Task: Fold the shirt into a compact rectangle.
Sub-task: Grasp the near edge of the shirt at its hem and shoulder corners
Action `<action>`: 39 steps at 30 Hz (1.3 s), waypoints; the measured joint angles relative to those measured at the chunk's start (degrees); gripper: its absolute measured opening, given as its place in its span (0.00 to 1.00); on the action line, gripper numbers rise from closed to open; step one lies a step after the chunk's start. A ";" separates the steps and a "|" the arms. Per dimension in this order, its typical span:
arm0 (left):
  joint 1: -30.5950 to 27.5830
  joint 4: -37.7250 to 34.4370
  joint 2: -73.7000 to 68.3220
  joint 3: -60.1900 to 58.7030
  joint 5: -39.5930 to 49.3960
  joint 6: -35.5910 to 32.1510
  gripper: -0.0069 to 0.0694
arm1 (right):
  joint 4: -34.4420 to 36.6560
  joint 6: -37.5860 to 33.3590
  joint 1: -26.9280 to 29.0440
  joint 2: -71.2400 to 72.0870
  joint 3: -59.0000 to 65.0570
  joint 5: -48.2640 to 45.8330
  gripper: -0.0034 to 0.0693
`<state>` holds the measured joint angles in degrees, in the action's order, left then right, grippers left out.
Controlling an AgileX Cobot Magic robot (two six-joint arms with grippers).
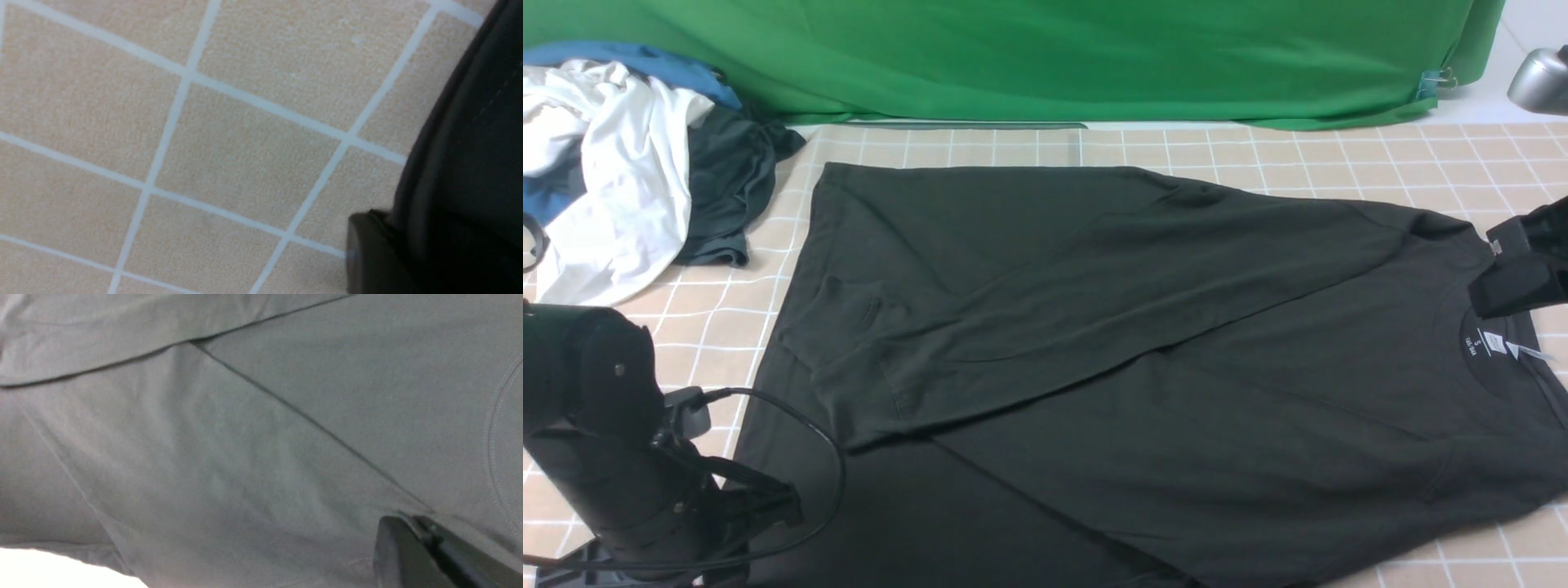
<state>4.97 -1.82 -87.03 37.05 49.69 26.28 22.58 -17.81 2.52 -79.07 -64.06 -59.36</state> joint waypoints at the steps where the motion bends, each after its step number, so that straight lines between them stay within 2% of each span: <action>1: 0.05 0.00 0.00 0.16 0.07 -0.28 0.19 | 0.00 -0.05 0.00 0.00 0.00 -0.64 0.10; 2: 0.07 0.00 0.23 0.21 0.13 -0.42 0.15 | -0.07 -0.05 0.00 0.00 0.00 -1.11 0.10; 4: 0.07 0.35 0.73 0.27 0.53 -0.49 0.13 | -0.73 -0.06 0.00 0.00 0.00 -1.54 0.10; 6: 0.07 0.78 1.85 0.27 1.60 -0.63 0.13 | -1.99 0.02 0.00 0.00 0.00 -2.18 0.10; 10: 0.07 1.18 7.83 0.41 3.78 -0.69 0.13 | -7.81 4.59 0.00 0.05 0.55 -4.64 0.13; 13: 0.07 0.57 12.12 0.46 4.76 -0.69 0.13 | -9.57 7.87 0.00 0.09 2.54 -4.87 0.25; 17: 0.07 0.34 15.62 0.46 4.88 -0.69 0.13 | -10.83 10.00 -2.19 0.21 8.63 -2.28 0.59; 19: 0.07 0.27 16.21 0.46 4.77 -0.69 0.13 | -10.92 10.57 -3.64 -0.10 11.74 0.16 0.72; 23: 0.07 0.27 16.44 0.46 3.54 -0.69 0.13 | -11.12 11.48 -6.86 -2.54 17.28 5.08 0.85; 30: 0.07 0.27 16.44 0.46 2.30 -0.69 0.13 | -11.61 11.60 -10.91 -8.18 19.23 12.85 0.86; 36: 0.07 0.27 16.44 0.46 1.57 -0.69 0.13 | -11.84 11.60 -12.60 -13.71 19.28 14.77 0.86; 39: 0.07 0.27 16.44 0.46 1.55 -0.69 0.13 | -12.43 11.10 -12.60 -14.62 18.95 14.97 0.80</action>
<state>5.04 -1.55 -70.59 37.52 51.25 25.60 10.15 -6.71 -10.08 -93.69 -45.11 -44.39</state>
